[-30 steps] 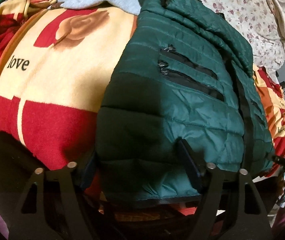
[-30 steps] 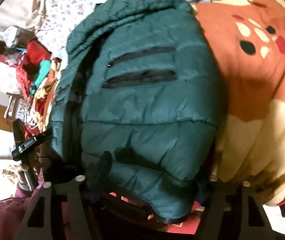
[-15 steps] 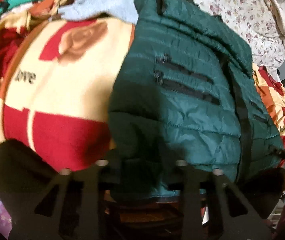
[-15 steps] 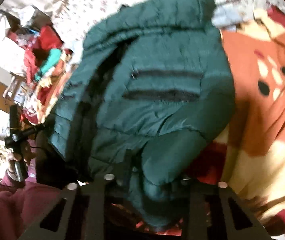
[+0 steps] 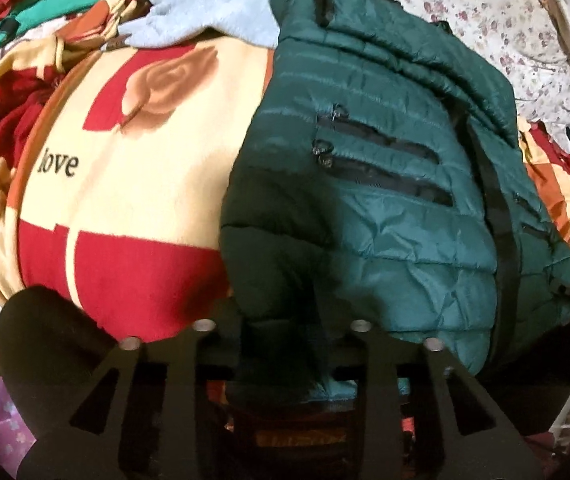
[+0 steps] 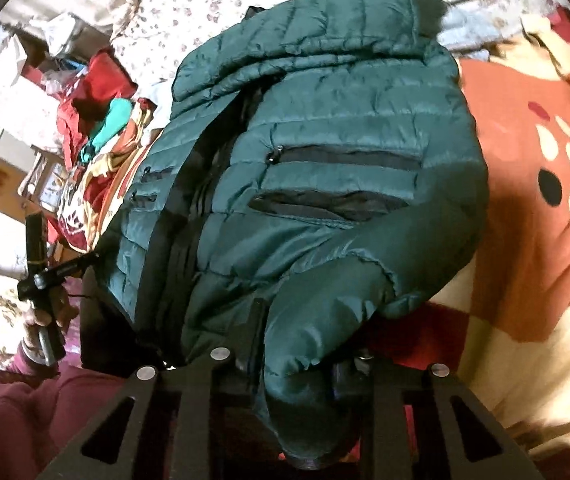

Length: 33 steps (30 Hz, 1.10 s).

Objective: Fold large clothes

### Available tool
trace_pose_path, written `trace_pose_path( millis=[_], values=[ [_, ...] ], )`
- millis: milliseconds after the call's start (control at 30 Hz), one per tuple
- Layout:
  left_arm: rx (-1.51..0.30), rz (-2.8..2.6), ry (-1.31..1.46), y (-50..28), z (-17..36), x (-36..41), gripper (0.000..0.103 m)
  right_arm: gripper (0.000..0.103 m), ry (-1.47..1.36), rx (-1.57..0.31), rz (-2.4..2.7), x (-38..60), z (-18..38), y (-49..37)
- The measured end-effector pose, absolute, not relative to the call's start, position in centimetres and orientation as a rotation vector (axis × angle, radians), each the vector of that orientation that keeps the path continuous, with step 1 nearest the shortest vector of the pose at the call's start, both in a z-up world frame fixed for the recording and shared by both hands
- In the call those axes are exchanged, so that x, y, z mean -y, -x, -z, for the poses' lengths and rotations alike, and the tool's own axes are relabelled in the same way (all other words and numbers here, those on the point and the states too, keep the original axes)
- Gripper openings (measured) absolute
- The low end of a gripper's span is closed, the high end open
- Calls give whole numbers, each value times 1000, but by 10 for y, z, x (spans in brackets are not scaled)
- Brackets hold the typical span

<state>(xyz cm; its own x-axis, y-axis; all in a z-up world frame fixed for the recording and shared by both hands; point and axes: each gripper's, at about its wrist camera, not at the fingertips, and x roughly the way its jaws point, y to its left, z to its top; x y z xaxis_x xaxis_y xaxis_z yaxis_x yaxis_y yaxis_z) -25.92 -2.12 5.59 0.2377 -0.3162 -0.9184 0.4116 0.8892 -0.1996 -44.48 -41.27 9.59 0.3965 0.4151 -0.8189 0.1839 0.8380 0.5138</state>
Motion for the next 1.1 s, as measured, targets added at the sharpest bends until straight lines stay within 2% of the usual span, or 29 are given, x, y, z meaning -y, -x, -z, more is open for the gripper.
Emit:
trace_pose_path(
  millis=[33, 100, 233, 267, 333, 367, 400, 433, 733, 1100],
  values=[
    [-1237, 500, -89, 260, -54, 22, 42, 30, -605, -1174, -158, 414, -94, 445],
    [-1242, 498, -90, 260, -51, 22, 50, 45, -626, -1185, -166, 412, -90, 445],
    [-1246, 494, -76, 260, -47, 22, 54, 44, -552, -1209, -162, 403, -91, 445],
    [-1242, 497, -72, 261, -47, 22, 53, 38, -528, -1210, -161, 401, -93, 445],
    [-1230, 513, -78, 262, -49, 21, 36, 31, -484, -1199, -152, 397, -99, 444],
    [-1212, 510, -93, 263, -53, 21, 21, 28, -475, -1194, -149, 397, -101, 443],
    [-1200, 518, -95, 263, -58, 21, 15, 25, -467, -1186, -148, 398, -103, 442],
    [-1195, 527, -90, 263, -62, 21, 13, 24, -459, -1173, -147, 400, -108, 441],
    [-1024, 558, -32, 243, -126, 28, 11, 24, -465, -946, -114, 434, -166, 425],
    [-891, 521, 27, 193, -162, 51, 11, 23, -464, -841, -36, 463, -191, 389]
  ],
)
